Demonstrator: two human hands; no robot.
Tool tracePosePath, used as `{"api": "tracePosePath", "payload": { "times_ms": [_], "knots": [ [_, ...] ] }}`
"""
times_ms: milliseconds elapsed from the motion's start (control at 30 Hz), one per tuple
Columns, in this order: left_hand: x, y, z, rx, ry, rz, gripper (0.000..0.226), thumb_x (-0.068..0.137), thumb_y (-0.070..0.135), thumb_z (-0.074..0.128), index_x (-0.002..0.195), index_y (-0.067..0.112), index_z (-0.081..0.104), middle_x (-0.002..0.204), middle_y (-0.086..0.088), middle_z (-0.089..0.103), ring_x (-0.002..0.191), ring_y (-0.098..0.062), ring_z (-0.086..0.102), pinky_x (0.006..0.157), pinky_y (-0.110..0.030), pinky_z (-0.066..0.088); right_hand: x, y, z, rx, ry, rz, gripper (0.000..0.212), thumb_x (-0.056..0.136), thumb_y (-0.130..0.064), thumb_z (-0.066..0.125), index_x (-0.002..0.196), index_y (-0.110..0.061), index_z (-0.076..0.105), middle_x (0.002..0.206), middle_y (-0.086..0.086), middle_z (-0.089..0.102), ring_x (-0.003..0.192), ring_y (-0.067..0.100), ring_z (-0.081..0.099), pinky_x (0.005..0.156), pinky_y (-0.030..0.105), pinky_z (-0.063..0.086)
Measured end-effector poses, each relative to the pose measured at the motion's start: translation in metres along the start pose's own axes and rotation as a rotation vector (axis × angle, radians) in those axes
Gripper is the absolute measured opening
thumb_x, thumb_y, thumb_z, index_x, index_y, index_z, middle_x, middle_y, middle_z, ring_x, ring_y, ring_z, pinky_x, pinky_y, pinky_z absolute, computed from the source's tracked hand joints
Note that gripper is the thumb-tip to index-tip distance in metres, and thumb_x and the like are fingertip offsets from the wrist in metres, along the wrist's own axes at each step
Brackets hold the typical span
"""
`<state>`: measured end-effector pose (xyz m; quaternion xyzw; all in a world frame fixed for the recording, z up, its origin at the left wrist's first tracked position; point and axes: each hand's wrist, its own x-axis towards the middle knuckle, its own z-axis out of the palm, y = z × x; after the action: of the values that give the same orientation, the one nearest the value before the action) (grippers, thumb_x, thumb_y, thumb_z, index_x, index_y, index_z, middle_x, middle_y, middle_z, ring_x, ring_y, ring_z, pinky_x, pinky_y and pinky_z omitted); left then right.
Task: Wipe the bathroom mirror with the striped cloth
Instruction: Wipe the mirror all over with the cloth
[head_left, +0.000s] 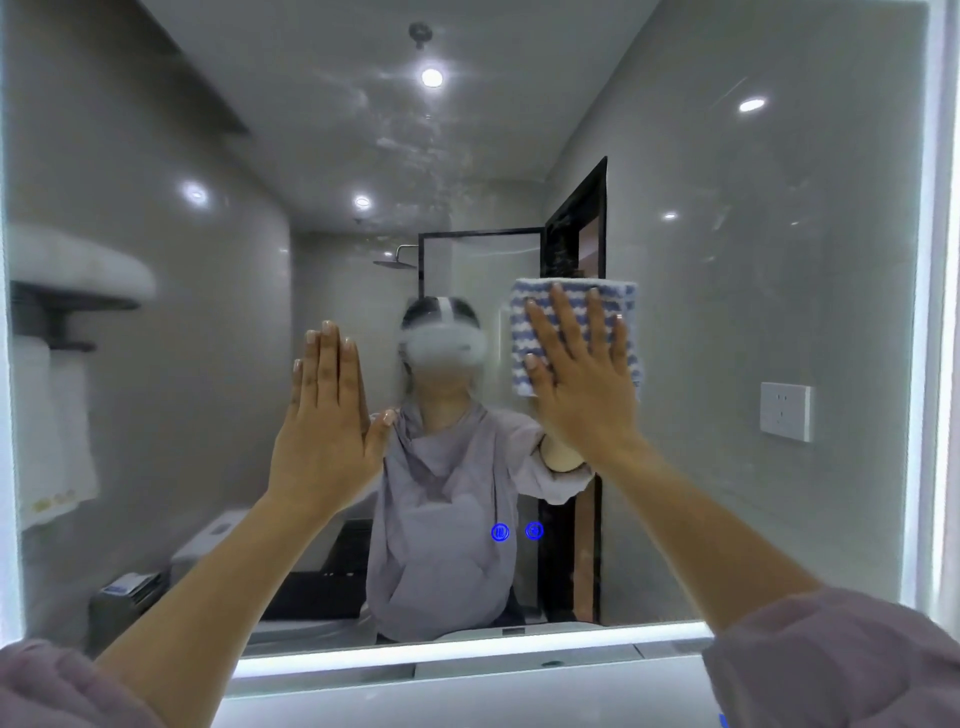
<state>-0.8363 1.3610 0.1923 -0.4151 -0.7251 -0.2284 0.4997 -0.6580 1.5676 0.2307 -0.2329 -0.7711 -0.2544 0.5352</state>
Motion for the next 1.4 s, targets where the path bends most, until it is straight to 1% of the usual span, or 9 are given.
{"api": "tracePosePath", "payload": {
  "times_ms": [100,300,500,633,767,867,1033,1267,1400],
  "knots": [
    [0.0,0.0,0.001,-0.001,0.002,0.006,0.083,0.093,0.054,0.015,0.148,-0.003,-0.007,0.158,-0.02,-0.014,0.147,-0.029,-0.015,0.118,-0.031,-0.017,-0.006,0.033,-0.003,0.0,0.006,0.138,0.057,0.1,-0.045,0.017,0.154,-0.027,0.007,0.162,0.002,0.003,0.148,0.029,-0.004,0.119,0.049,-0.001],
    [-0.001,0.0,0.004,-0.02,-0.004,-0.005,0.082,0.092,0.052,0.016,0.148,-0.004,-0.007,0.157,-0.02,-0.015,0.147,-0.03,-0.015,0.121,-0.042,-0.004,-0.022,0.089,-0.014,0.013,-0.079,0.36,0.068,0.092,-0.056,-0.003,0.153,-0.028,-0.003,0.162,0.006,-0.005,0.148,0.029,-0.009,0.119,0.051,-0.002],
    [-0.001,0.0,0.002,-0.039,-0.024,-0.008,0.081,0.092,0.05,0.02,0.147,-0.003,-0.009,0.157,-0.02,-0.015,0.146,-0.031,-0.015,0.12,-0.043,-0.004,-0.018,0.048,-0.01,0.048,-0.054,0.428,0.065,0.093,-0.047,0.0,0.153,-0.022,-0.003,0.161,0.008,-0.007,0.147,0.035,-0.01,0.116,0.05,-0.011],
    [-0.001,0.0,0.002,-0.048,-0.033,-0.004,0.081,0.092,0.05,0.019,0.147,-0.002,-0.011,0.156,-0.019,-0.019,0.146,-0.031,-0.017,0.12,-0.043,-0.003,-0.009,0.002,-0.001,-0.017,-0.05,0.32,0.067,0.1,-0.041,0.03,0.154,-0.019,-0.003,0.16,0.01,-0.011,0.145,0.037,-0.014,0.114,0.049,-0.021],
    [-0.002,0.0,0.001,-0.072,-0.035,-0.004,0.08,0.091,0.051,0.013,0.147,-0.003,-0.01,0.156,-0.019,-0.019,0.146,-0.031,-0.017,0.12,-0.043,-0.004,0.012,-0.051,-0.004,0.061,0.009,0.145,0.06,0.1,-0.045,0.018,0.153,-0.026,-0.001,0.161,0.004,-0.009,0.146,0.034,-0.013,0.117,0.055,-0.007],
    [-0.002,0.0,0.002,-0.081,-0.034,0.0,0.079,0.091,0.05,0.012,0.146,-0.002,-0.012,0.156,-0.018,-0.021,0.146,-0.03,-0.019,0.12,-0.042,-0.005,0.028,-0.087,-0.003,0.1,0.009,0.008,0.058,0.101,-0.047,0.016,0.15,-0.032,-0.011,0.16,-0.003,-0.015,0.146,0.029,-0.019,0.116,0.053,-0.012],
    [-0.002,-0.001,0.006,-0.085,-0.027,-0.008,0.079,0.091,0.053,0.006,0.146,-0.001,-0.013,0.156,-0.018,-0.022,0.146,-0.028,-0.02,0.121,-0.043,-0.003,0.049,-0.131,-0.004,0.065,-0.05,-0.142,0.059,0.102,-0.046,0.014,0.15,-0.028,-0.013,0.158,-0.001,-0.022,0.141,0.028,-0.03,0.115,0.052,-0.014],
    [-0.002,-0.002,0.006,-0.062,-0.014,0.005,0.08,0.092,0.052,0.009,0.147,-0.003,-0.008,0.157,-0.02,-0.016,0.146,-0.031,-0.015,0.12,-0.043,-0.001,0.052,-0.12,-0.008,0.011,-0.057,-0.203,0.059,0.102,-0.048,0.015,0.149,-0.028,-0.014,0.16,-0.001,-0.015,0.146,0.028,-0.019,0.117,0.047,-0.014],
    [-0.001,-0.002,0.005,-0.07,-0.002,0.011,0.08,0.092,0.051,0.013,0.147,-0.003,-0.006,0.157,-0.02,-0.012,0.147,-0.032,-0.011,0.12,-0.043,0.0,0.052,-0.099,-0.008,-0.016,-0.033,-0.205,0.058,0.101,-0.048,0.012,0.153,-0.027,-0.002,0.162,0.0,-0.006,0.147,0.028,-0.013,0.118,0.046,-0.011]
  ]
}}
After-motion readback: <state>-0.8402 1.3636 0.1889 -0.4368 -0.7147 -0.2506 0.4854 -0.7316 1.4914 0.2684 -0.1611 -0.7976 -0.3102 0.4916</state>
